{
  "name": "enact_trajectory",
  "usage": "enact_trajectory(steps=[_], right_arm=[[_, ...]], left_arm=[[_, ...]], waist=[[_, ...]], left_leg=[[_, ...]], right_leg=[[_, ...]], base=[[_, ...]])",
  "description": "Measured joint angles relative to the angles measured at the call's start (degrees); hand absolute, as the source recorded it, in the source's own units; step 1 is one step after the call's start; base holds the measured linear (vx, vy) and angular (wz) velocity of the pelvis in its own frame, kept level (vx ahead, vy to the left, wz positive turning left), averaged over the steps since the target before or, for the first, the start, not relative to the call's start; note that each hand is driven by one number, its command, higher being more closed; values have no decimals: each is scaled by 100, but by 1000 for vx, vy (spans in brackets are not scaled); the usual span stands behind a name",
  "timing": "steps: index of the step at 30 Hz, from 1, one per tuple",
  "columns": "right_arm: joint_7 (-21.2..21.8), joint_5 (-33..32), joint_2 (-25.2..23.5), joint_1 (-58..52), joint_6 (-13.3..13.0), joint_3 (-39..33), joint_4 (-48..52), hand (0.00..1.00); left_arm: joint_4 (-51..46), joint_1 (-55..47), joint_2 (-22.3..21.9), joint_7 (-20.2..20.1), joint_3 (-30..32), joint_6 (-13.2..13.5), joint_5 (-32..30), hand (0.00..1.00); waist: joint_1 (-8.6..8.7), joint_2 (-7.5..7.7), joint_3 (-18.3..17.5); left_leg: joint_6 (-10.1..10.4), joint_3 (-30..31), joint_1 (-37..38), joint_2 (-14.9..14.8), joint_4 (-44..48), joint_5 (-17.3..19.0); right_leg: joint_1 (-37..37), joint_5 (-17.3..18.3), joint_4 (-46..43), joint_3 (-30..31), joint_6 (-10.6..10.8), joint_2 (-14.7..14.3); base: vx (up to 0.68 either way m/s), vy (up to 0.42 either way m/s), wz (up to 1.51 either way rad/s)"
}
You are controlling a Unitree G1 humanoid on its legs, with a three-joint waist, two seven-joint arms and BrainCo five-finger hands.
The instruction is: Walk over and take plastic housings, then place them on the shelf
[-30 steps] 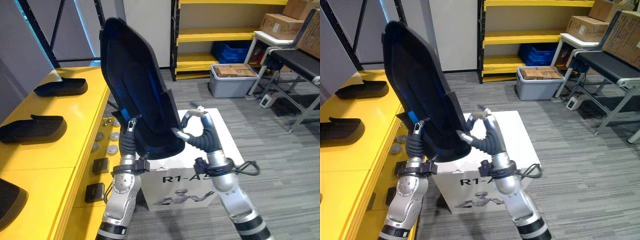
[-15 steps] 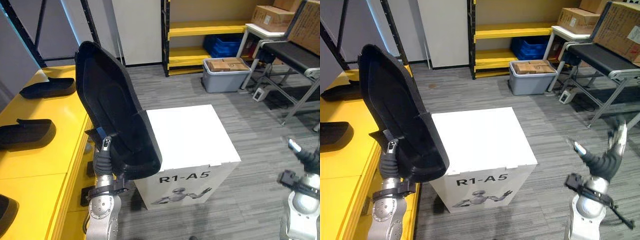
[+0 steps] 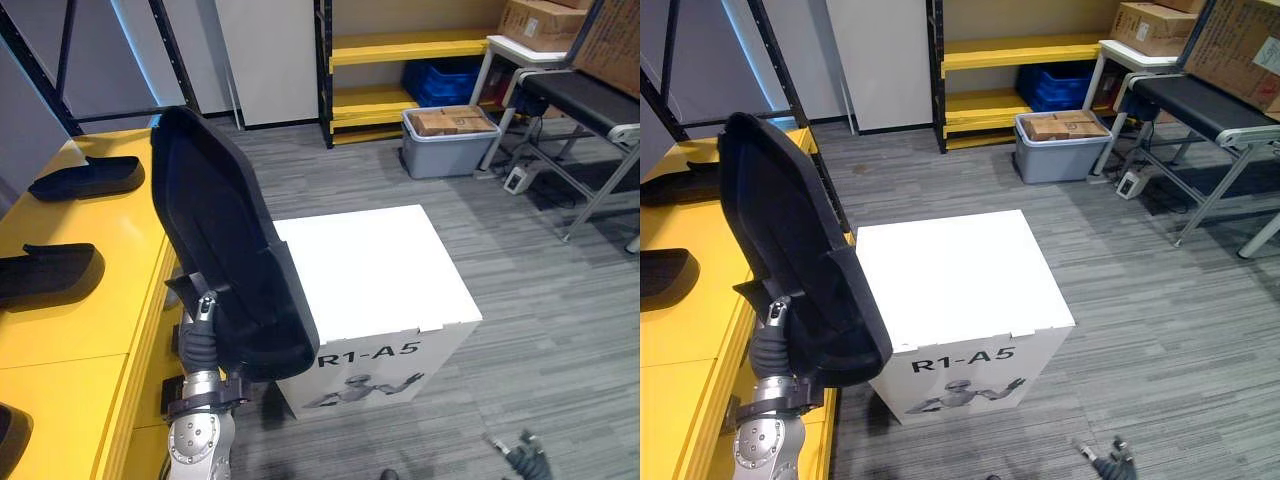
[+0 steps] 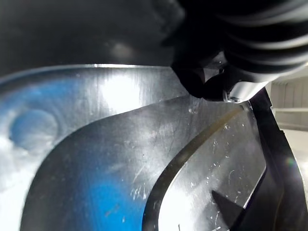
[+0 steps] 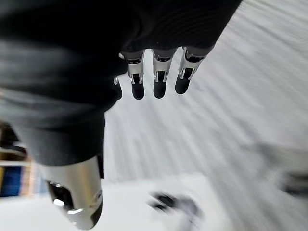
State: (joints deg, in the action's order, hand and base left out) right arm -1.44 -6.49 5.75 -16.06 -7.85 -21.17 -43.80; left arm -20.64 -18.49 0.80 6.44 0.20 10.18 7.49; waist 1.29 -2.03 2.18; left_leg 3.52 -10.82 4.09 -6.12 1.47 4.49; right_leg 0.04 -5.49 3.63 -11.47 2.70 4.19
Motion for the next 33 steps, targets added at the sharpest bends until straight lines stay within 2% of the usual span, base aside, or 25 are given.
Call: enact_trajectory(steps=[9, 12, 13, 14, 15, 16, 17, 19, 22, 23, 24, 26, 27, 29, 30, 31, 33], right_arm=[[153, -38, -115, 92, 118, 446, -575, 0], [152, 17, -128, 212, 217, 704, -765, 0], [151, 18, -130, 249, 219, 785, -771, 0], [148, 29, -134, 301, 220, 816, -781, 0], [145, 30, -134, 319, 220, 860, -794, 0], [142, 31, -137, 420, 220, 972, -825, 0], [142, 32, -141, 552, 220, 1106, -864, 0], [140, 34, -109, 653, 220, 1227, -861, 0], [85, 70, -106, 716, 219, 1463, -816, 0], [71, 99, -106, 725, 218, 1475, -738, 0], [21, 137, -94, 805, 205, 1466, -658, 0], [-14, 157, -84, 952, 209, 1446, -706, 0], [-62, 162, -92, 1076, 209, 1423, -714, 0], [-131, 162, -32, 1165, 213, 1426, -715, 0], [-163, 158, -19, 1115, 211, 1431, -714, 0], [-185, 158, 9, 1125, 209, 1431, -709, 0], [-198, 157, 81, 1091, 209, 1424, -718, 0]], left_arm=[[48, -22, -18, 3, -184, -1, -95, 100], [47, 10, -12, 46, -326, -1, -97, 100], [47, 50, 0, 83, -413, -3, -97, 100], [39, 92, 13, 105, -481, 0, -98, 100], [32, 105, 26, 136, -504, 7, -98, 100], [32, 143, 64, 219, -512, 12, -99, 100], [34, 169, 79, 276, -493, 12, -97, 100], [28, 184, 26, 335, -510, 8, -96, 100], [-290, 185, -32, 337, -705, 11, -94, 100], [-410, 197, -36, 338, -757, 23, -93, 100], [-546, 234, -47, 347, -836, 41, -90, 100], [-548, 350, -48, 363, -841, 43, -91, 100], [-555, 525, -54, 408, -871, 44, -90, 100], [-489, 853, -20, 454, -1058, 55, -89, 100], [-360, 1063, -1, 456, -1191, 116, -90, 100], [-269, 1187, -1, 455, -1286, 160, -90, 100], [-144, 1470, -63, 449, -1529, 259, -90, 100]], waist=[[-141, 24, 13], [-229, 93, 65], [-213, 145, 122], [-230, 191, 150], [-229, 216, 165], [-244, 291, 186], [-359, 362, 195], [-435, 300, 239], [-641, 257, 261], [-638, 250, 265], [-651, 229, 281], [-654, 255, 309], [-617, 233, 380], [-581, 276, 416], [-457, 308, 384], [-384, 311, 370], [-228, 154, 294]], left_leg=[[-35, 110, 17, 26, 119, 120], [-41, 331, 2, 68, 227, 149], [-50, 510, -58, 126, 344, 155], [-61, 727, -180, 171, 495, 166], [-62, 836, -252, 196, 569, 166], [-55, 1013, -399, 254, 692, 192], [-40, 1147, -551, 327, 807, 202], [-27, 1422, -714, 332, 990, 204], [96, 2186, -991, 361, 1144, 87], [124, 2378, -1136, 392, 1171, 7], [132, 2393, -1363, 441, 1111, -301], [92, 2188, -1397, 463, 753, -689], [-131, 1054, -1561, 145, 1176, -331], [-488, -87, -1689, -216, 2315, 243], [-593, -573, -1564, -336, 2739, 402], [-538, -778, -1466, -379, 2802, 481], [-205, -1054, -1148, -450, 2369, 700]], right_leg=[[-92, 346, -494, -64, 66, 92], [-226, 753, -1169, -196, 86, 237], [-318, 978, -1619, 33, 85, 331], [-436, 1108, -1943, 497, 77, 343], [-465, 1187, -2041, 685, 78, 348], [-482, 1344, -2125, 873, 189, 391], [-476, 1528, -2097, 898, 267, 446], [-397, 1562, -2090, 656, 258, 460], [-105, 1599, -2022, -135, 196, 459], [-99, 1612, -2021, -374, 175, 481], [-102, 1632, -2022, -733, 121, 524], [-102, 1631, -1982, -990, 37, 582], [-73, 1550, -1957, -1430, -11, 653], [85, 1546, -2013, -1832, -5, 809], [205, 1544, -1996, -2194, 24, 975], [266, 1555, -1976, -2303, 51, 1051], [333, 1531, -1943, -2559, 155, 1102]], base=[[14, 19, 7], [46, 15, 45], [28, 19, 90], [14, 15, 100], [-12, -14, 99], [-33, -58, 85], [-55, -108, 87], [-66, -116, 80], [-99, -129, 120], [-155, -98, 157], [-136, -50, 137], [-118, -9, 121], [-83, 40, 114], [-74, 71, 128], [-86, 79, 127], [-94, 178, 125], [-39, 248, 92]])
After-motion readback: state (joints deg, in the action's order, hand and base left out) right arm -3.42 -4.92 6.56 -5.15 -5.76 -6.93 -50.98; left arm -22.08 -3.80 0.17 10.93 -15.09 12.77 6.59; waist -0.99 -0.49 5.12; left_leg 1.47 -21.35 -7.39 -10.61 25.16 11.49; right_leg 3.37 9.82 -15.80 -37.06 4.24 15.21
